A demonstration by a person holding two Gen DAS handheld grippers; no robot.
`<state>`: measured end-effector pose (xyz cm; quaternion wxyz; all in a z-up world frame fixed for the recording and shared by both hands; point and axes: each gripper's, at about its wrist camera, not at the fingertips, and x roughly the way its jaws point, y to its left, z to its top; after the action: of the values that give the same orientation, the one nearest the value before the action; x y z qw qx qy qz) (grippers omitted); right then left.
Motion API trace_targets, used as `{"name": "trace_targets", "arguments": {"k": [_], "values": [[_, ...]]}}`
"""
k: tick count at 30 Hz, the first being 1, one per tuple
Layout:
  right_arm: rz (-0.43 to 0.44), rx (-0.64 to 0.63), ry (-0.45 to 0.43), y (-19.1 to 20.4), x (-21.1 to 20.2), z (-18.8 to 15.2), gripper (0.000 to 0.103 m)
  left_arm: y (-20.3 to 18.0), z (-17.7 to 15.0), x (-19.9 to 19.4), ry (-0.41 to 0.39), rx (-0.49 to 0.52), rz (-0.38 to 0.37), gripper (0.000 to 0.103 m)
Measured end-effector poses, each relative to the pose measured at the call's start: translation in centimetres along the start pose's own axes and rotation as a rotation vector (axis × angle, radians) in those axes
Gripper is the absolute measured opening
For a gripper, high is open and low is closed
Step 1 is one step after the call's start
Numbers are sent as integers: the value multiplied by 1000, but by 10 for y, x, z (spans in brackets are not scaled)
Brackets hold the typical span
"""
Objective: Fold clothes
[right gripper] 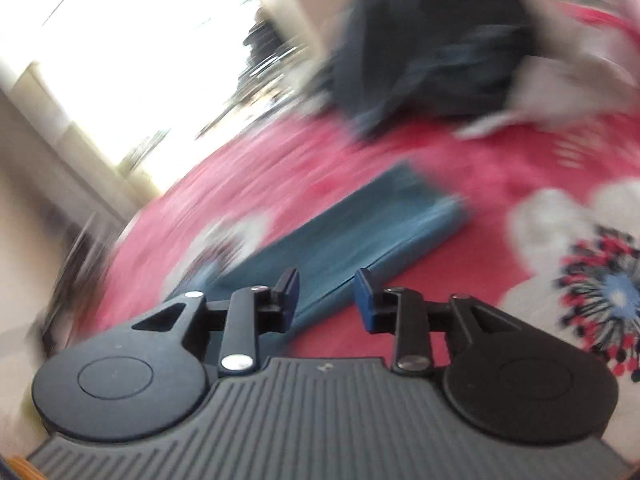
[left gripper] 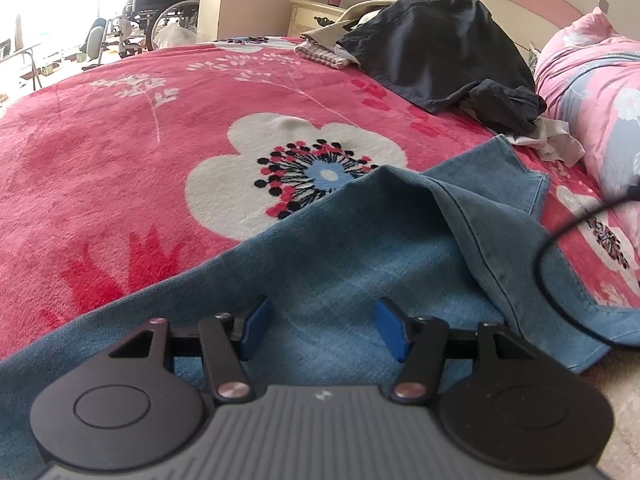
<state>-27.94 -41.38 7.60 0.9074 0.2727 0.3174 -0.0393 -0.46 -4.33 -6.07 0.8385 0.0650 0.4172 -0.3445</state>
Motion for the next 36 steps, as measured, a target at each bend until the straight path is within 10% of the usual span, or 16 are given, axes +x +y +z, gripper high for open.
{"name": "trace_targets", "arguments": {"k": [9, 14, 19, 24, 36], "values": [[171, -503, 393, 106, 5, -34, 54, -3, -1, 0, -5, 11, 11, 60], [218, -524, 477, 112, 25, -40, 53, -3, -1, 0, -6, 17, 11, 60], [226, -406, 509, 92, 49, -35, 29, -3, -2, 0, -8, 23, 10, 60], [208, -354, 423, 82, 40, -35, 6, -4, -3, 0, -11, 31, 16, 60], [60, -99, -41, -8, 19, 78, 5, -2, 1, -2, -6, 0, 50, 60]]}}
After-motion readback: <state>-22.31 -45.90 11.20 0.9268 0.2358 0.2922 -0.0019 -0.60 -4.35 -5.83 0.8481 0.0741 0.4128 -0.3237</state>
